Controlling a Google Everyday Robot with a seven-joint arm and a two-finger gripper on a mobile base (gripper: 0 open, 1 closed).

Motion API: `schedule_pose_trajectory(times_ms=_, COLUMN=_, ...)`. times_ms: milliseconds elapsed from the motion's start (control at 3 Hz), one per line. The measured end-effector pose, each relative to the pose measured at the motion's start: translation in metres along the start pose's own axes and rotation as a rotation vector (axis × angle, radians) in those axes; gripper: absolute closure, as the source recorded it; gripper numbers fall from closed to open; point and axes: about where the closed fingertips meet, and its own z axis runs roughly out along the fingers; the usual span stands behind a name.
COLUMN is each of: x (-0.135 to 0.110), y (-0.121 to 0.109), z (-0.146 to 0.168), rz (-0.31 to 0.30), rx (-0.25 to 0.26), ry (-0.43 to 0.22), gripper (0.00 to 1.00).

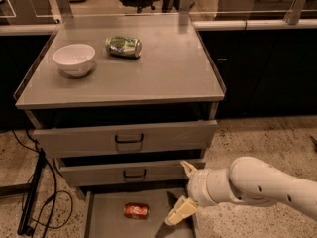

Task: Pick coke can from bottom drawer and place on counter

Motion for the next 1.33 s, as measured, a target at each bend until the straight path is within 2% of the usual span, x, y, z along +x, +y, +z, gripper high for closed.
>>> schedule_pose_trajectory(times_ms=333, x=0.004, y=-0.001, z=0.004, rz=0.005, rx=-0.001, ry=0.002, gripper=0.00)
schedule_pose_trajectory(times_ms=667, x=0.025, y=-0.004, z=0.027, rz=0.033, rx=-0.010, ry=0.015, gripper=0.00)
schedule_pose_trajectory(times_ms=1333, x=0.099, y=-0.019, z=0.094, rz=0.036, rx=0.041, ry=0.001, gripper=0.00)
